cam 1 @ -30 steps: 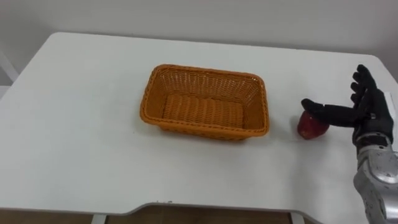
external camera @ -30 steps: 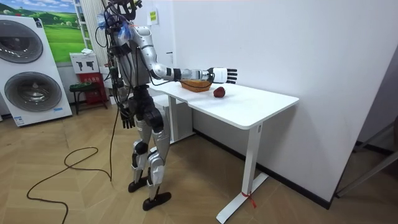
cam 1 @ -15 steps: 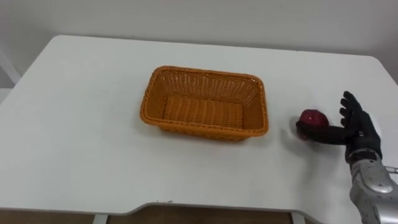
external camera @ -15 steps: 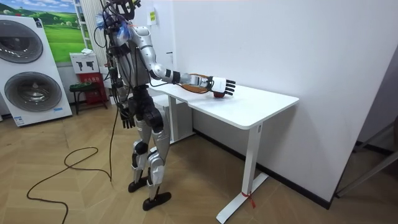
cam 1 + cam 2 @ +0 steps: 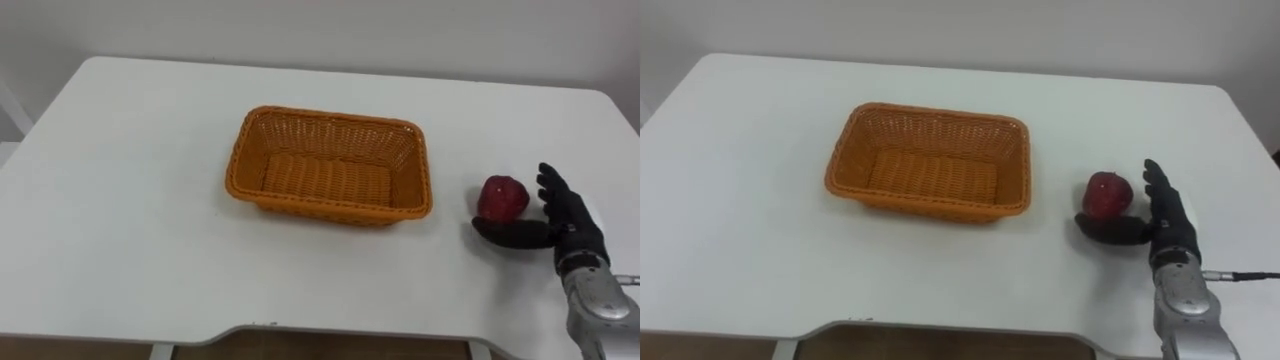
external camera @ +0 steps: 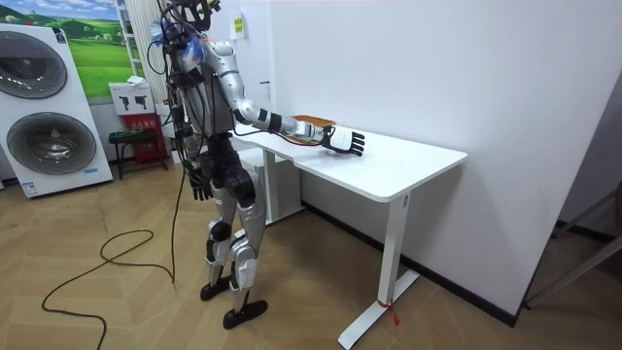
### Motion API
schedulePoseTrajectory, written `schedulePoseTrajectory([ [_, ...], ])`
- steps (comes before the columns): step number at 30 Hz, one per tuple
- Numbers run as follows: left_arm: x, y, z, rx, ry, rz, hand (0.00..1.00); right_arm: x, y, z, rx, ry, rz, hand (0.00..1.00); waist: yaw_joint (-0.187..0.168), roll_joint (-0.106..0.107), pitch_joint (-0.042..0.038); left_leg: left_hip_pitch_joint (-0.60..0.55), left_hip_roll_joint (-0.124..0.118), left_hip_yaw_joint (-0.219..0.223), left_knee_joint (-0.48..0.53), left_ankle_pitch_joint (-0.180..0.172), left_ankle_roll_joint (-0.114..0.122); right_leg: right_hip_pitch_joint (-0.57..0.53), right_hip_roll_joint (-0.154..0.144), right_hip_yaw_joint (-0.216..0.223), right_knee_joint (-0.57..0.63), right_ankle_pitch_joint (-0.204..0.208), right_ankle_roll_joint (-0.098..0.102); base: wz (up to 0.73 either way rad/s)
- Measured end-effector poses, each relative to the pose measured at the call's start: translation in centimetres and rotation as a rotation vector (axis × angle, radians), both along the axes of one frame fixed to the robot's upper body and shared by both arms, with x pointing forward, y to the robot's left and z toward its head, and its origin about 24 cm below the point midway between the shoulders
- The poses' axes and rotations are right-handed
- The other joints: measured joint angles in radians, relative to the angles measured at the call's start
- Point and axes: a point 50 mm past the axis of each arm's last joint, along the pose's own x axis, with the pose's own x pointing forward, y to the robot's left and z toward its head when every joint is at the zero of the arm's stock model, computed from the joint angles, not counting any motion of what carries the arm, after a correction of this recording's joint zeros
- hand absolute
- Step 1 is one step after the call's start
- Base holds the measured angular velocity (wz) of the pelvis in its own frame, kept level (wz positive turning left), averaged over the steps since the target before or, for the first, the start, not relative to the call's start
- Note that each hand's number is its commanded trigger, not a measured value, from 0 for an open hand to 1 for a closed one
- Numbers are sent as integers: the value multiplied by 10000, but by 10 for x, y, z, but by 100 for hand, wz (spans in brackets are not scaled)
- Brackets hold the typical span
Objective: Pick and place apple
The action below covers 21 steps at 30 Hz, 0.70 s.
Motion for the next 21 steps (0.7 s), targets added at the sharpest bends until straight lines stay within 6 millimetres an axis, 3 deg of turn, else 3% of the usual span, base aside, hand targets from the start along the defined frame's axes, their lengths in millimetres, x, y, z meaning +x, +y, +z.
schedulePoseTrajectory([
  [4, 0, 0, 0, 3, 0, -2, 0, -1, 0, -3, -289, 177, 170, 0, 4, -30, -2, 0, -4, -20, 39, 0, 0, 35, -3, -20, 0, 0, 0, 1],
  [5, 0, 0, 0, 5, 0, -2, 0, -1, 0, -3, -381, 225, 236, 58, 15, -42, -1, -10, -4, -14, 53, 0, 1, 36, -5, -32, 0, 0, 0, 0],
  [6, 0, 0, 0, 7, 3, -3, 0, -1, 1, -3, -470, 290, 305, 100, 18, -54, 5, -16, -5, -9, 56, 0, 0, 34, -8, -42, -1, 0, 0, 0],
  [12, 0, 6, 2, 159, 9, -36, 0, -6, -4, -9, -1893, 942, 659, 100, 2, -184, -37, 56, -40, -147, 129, -1, 1, 201, -48, -230, -161, -1, 1, 8],
  [21, 1, 9, 3, 286, -4, -54, 0, -7, -11, -10, -3113, 1340, 719, 100, 255, -272, -3, 321, -57, -144, -8, -1, 1, 497, -48, -209, -197, -9, 17, 0],
])
